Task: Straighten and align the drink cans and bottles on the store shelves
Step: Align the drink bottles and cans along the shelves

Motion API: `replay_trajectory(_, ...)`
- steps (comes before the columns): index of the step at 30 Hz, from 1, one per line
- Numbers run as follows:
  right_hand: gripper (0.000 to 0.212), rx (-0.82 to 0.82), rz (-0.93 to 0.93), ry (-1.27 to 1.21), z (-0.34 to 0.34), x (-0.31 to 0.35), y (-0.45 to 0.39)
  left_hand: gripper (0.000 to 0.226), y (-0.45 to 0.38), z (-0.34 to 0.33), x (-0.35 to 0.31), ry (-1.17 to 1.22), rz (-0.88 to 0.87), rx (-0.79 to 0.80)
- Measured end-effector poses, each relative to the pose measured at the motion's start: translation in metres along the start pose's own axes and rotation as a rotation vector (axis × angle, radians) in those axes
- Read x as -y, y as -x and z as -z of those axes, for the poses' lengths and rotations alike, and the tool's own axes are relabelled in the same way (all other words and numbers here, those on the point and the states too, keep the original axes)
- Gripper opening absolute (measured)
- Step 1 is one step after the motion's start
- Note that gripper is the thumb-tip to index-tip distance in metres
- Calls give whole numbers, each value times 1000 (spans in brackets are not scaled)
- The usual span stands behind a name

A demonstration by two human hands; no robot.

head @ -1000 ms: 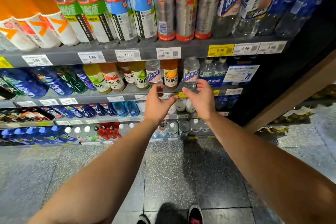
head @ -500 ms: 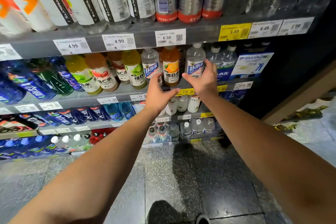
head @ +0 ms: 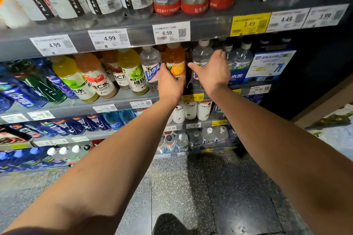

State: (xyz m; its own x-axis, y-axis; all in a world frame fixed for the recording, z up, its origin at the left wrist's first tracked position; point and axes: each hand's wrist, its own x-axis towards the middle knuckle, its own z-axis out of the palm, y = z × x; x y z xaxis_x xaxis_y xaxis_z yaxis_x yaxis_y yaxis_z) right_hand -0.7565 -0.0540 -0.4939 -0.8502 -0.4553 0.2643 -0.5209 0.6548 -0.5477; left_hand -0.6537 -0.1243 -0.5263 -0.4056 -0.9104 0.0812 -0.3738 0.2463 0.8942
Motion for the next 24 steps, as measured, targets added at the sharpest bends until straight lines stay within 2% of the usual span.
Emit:
replay_trajectory(5,71,-3,-10,-28,1,-4,1,48,-5,-4,-9,-102,20,-47)
replay_trajectory(14,87,-56,3,-267,4,-30,16,56,-13,-13,-26,-205,97,-131)
replay_trajectory(18,85,-124,72,-384,1,-41,22,55,-3,-7,-15,-128,37,-179)
replay_trajectory(24,82,-142,42,-440,1,-39,26,61,9,11,-1,-10,-9,-163)
